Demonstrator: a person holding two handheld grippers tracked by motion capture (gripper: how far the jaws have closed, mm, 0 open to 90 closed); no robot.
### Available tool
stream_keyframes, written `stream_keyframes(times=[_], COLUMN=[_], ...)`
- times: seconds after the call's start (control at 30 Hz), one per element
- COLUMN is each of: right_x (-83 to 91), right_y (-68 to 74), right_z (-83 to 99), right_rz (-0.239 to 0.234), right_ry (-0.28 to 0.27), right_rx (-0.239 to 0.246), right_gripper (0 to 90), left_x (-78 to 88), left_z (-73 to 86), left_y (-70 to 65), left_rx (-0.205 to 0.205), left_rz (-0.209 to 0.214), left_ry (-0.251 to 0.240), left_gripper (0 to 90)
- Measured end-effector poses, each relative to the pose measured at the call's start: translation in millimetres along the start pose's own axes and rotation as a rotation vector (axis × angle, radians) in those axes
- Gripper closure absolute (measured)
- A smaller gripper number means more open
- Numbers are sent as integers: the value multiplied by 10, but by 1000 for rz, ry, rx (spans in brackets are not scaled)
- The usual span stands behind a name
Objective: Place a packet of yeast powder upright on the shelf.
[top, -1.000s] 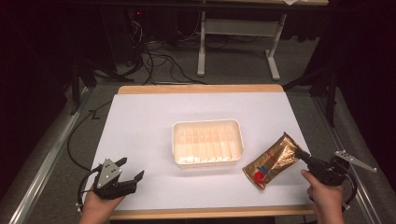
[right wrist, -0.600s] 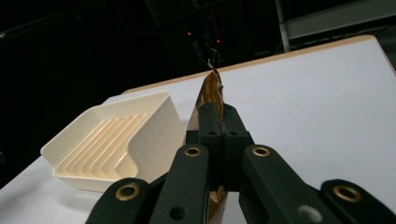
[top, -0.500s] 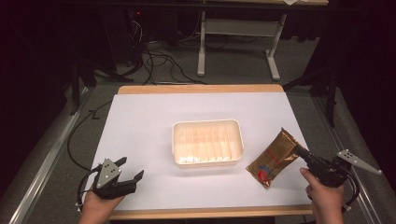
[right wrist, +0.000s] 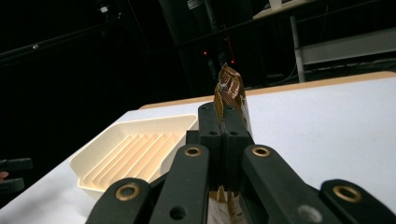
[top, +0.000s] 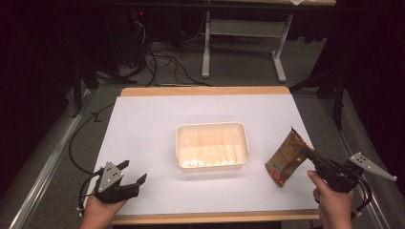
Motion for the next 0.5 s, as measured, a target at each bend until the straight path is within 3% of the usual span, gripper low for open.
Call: stream_keyframes(times=[0.3,0.5], right_x=[41,2], right_y=[99,203], right_z=[-56,-52], right_rz=[-1,-5], right_ry=[-62,-72], right_rx=[22,28], right_gripper=[900,900], left_x=[-1,8], left_z=[-3,-8], left_y=[2,-1], left_rx=[-2,-4], left_rz=[-5,-8], left_ry=[-1,-7], left_gripper=[241,241])
Point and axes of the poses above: each handheld gripper's, and its own axes: x roughly backward along the jaws, z roughly out of its underside, y roughly to its left, the point moved 1 cm from there along -x, roughly forward along the jaws, and after that the axes turned 1 degree about z, right-handed, at the moved point
